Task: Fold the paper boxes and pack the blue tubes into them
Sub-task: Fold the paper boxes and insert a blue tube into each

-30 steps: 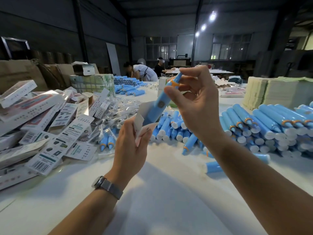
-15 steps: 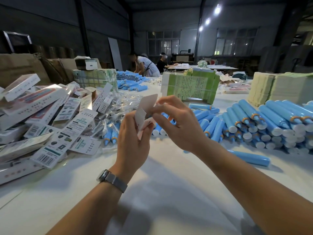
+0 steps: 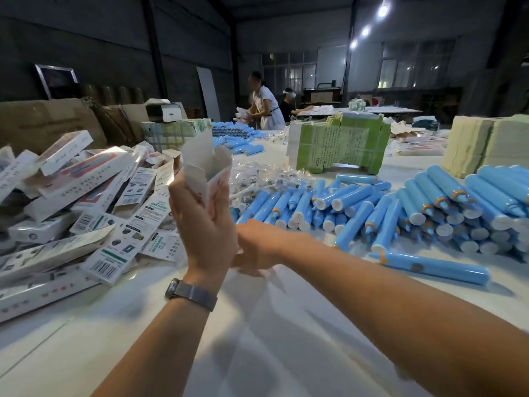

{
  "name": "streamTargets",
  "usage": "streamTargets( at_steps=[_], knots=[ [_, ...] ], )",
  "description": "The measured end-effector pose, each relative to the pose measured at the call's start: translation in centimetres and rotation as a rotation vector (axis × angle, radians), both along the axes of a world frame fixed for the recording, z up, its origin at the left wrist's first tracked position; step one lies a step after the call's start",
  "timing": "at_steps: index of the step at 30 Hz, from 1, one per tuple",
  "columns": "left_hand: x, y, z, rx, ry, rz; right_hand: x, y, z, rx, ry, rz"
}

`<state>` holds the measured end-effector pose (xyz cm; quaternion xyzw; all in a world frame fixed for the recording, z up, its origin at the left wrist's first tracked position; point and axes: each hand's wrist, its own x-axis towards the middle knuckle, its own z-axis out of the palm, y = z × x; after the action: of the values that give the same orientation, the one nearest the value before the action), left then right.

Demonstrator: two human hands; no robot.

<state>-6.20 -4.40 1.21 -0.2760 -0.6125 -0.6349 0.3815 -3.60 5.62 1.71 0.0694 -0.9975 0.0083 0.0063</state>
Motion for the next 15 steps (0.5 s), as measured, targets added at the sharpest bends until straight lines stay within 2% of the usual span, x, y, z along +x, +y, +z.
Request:
streamTargets(
  at_steps=[7,9,12,15],
  knots=[
    [0.9,0.4,0.1,-0.023,0.093,-0.002,-0.5,0.7,2.1,0.031,0.074,-0.103],
    [1.5,0.8,-0.1,-0.035,0.120,-0.053,0.9,2.1,3.6,-0.124,0.203,-0.165],
    [2.4,1.7,-0.6,-0.068,0.109,-0.107,5.0,4.7,6.0,-0.446,0.586,-0.251],
    [2.9,2.3,-1.3,-0.091,0.095,-0.152,9.9,6.3,8.3,-0.795,0.801,-0.164]
  ],
)
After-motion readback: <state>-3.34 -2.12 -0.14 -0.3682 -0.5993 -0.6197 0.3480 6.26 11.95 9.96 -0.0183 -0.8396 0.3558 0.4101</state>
